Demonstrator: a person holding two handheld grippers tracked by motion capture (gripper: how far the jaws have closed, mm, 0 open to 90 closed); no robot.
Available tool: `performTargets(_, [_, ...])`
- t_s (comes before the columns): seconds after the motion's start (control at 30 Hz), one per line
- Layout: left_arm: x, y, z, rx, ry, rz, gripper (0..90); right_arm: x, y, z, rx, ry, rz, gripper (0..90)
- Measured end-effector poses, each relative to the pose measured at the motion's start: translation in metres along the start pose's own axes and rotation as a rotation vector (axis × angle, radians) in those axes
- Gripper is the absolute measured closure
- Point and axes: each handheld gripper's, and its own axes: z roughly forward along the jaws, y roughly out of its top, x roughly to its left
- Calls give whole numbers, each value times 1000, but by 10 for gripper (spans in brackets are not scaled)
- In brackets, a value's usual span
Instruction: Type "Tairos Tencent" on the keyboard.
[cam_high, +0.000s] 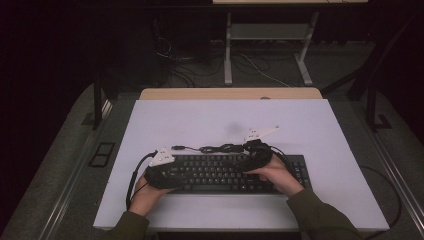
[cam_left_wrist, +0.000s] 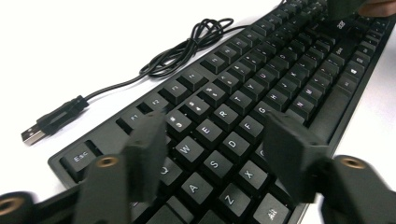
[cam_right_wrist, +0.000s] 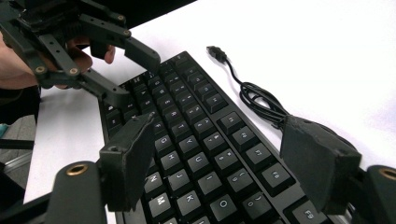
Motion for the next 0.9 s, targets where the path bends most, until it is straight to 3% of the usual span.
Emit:
performTargets(0.2, [3, -1, -1, 17, 21, -12, 686, -1, -1, 1, 6, -7, 0, 254])
performTargets(0.23, [4, -1, -1, 22, 18, -19, 686, -1, -1, 1, 6, -7, 0, 254])
performTargets(0.43, [11, -4, -1, 61, -17, -55, 889, 0, -1, 2, 9, -10, 0, 252])
performTargets(0.6, [12, -5, -2, 71, -37, -71, 890, 0, -1, 2, 14, -13, -1, 252])
performTargets(0.9, [12, -6, 0, 104, -41, -64, 890, 0, -1, 3, 20, -11, -2, 249])
